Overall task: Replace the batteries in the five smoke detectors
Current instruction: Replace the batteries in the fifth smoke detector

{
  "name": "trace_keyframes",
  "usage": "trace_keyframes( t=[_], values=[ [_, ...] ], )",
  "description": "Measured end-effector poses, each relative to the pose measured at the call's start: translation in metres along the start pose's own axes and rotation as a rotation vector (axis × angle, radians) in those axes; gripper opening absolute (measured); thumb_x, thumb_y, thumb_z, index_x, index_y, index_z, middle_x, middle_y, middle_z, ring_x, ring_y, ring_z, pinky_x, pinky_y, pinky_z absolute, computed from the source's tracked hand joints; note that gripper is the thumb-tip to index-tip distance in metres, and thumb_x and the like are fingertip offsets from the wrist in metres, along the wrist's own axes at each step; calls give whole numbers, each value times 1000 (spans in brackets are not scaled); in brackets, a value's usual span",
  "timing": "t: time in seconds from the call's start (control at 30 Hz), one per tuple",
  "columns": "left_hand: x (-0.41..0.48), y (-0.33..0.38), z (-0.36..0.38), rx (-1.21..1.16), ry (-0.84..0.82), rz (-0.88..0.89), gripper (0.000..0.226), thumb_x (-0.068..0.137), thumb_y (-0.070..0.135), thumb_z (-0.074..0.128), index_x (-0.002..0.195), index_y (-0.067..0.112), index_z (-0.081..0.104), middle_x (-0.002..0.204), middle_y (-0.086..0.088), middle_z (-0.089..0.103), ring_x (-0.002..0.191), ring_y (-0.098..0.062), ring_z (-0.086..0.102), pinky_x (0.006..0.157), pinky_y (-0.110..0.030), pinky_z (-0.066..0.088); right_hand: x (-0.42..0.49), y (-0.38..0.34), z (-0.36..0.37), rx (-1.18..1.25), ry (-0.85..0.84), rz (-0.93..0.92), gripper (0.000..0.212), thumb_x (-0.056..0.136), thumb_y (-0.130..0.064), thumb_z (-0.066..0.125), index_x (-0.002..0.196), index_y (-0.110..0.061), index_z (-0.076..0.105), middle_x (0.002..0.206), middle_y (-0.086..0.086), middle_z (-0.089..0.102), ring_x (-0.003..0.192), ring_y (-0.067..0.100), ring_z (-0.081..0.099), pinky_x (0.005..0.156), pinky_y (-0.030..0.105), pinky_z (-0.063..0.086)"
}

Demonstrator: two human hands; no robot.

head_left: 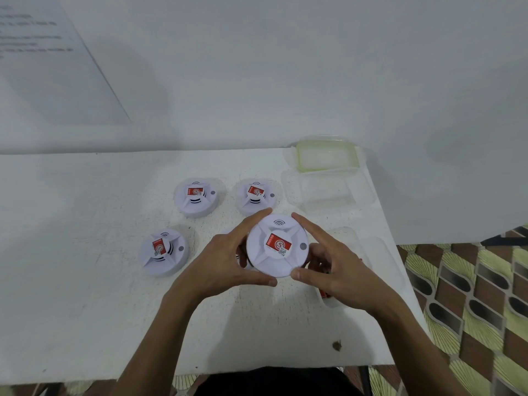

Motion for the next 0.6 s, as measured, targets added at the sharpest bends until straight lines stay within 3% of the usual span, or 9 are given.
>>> trace_keyframes(
  t=[0.1,0.23,0.33,0.43,0.5,0.6],
  values=[
    [1,-3,1,3,-4,10,87,55,64,75,124,72,24,120,44,49,115,9,51,88,-11,45,0,0,0,0,6,6,85,86,-26,72,148,-50,17,92,0,69,68,8,56,70,20,50],
    [1,-6,-1,-11,1,6,85,52,72,73,123,71,27,118,46,48,114,12,50,86,-9,46,0,-2,2,-2,23,17,86,86,-26,72,148,-48,17,91,-2,69,66,7,55,67,18,48],
    [2,-10,-4,2,-8,17,92,57,59,79,132,62,24,123,45,46,115,14,48,88,-9,45,1,-4,6,18,54,27,86,85,-24,73,146,-51,19,88,-7,67,65,7,54,65,17,49],
    [1,-18,-11,12,-3,6,94,62,43,86,129,61,23,116,49,46,109,19,48,79,-1,43,4,-9,13,1,53,33,90,82,-24,75,143,-56,18,87,-19,63,64,5,53,67,17,50],
    [-1,-26,-17,31,16,-6,95,61,39,87,128,60,22,114,42,51,107,13,52,77,-4,46,9,-15,19,-19,49,27,90,82,-24,76,139,-60,17,86,-25,61,64,4,52,68,17,50],
    [-5,-38,-32,45,47,-26,95,61,42,86,129,54,21,114,32,53,103,2,58,75,-8,50,21,-23,31,-57,55,37,85,82,-27,75,138,-57,20,88,-16,61,65,8,54,68,20,53]
  ],
)
Point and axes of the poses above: each hand's wrist, its own x-axis towards the middle knuckle, its own z-axis out of the palm, y = z × x, the point moved 5 cm from there along x, towards the middle knuckle
